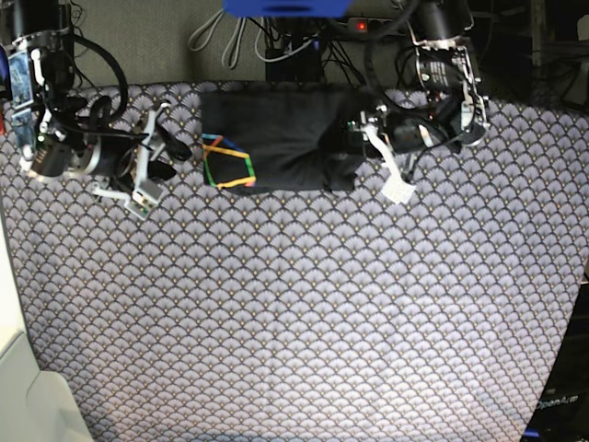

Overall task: Fold the T-shirt properly
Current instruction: 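Grasp the bundle edge with the left gripper and rotate it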

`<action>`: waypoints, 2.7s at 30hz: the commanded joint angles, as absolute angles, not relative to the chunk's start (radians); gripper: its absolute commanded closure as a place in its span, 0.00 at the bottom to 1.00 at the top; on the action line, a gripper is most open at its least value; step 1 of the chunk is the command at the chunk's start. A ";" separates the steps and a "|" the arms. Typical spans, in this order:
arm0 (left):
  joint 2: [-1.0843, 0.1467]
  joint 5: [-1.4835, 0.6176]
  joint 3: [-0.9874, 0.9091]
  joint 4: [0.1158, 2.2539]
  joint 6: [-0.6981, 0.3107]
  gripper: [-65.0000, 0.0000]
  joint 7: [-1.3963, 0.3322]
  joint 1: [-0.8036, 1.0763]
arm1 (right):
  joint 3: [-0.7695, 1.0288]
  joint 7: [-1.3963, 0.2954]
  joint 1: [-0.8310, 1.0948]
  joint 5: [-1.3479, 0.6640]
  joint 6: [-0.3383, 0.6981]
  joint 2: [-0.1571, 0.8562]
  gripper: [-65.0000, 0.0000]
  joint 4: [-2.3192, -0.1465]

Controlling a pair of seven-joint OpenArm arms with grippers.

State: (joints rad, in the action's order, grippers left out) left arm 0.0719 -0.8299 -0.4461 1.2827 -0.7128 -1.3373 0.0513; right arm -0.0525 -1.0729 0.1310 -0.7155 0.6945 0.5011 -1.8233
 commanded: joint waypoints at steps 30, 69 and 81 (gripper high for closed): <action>0.081 -0.809 -0.335 1.446 -0.567 0.99 -1.376 -0.047 | -0.042 -1.056 0.127 -0.730 0.698 0.521 0.63 -1.837; 0.157 -0.202 0.467 1.259 -0.476 0.99 -1.133 -0.489 | 0.527 -1.058 0.203 -0.728 0.698 0.515 0.63 -1.833; 0.157 -0.119 0.654 1.167 -0.486 0.99 -1.086 -0.602 | 0.527 -1.058 0.206 -0.728 0.698 0.515 0.63 -1.833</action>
State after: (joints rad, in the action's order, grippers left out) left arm 0.1417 -0.1158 0.6571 1.1500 -0.4828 -1.1015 -0.5655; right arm 0.5167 -1.0763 0.2134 -0.7155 0.6945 0.4953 -1.8194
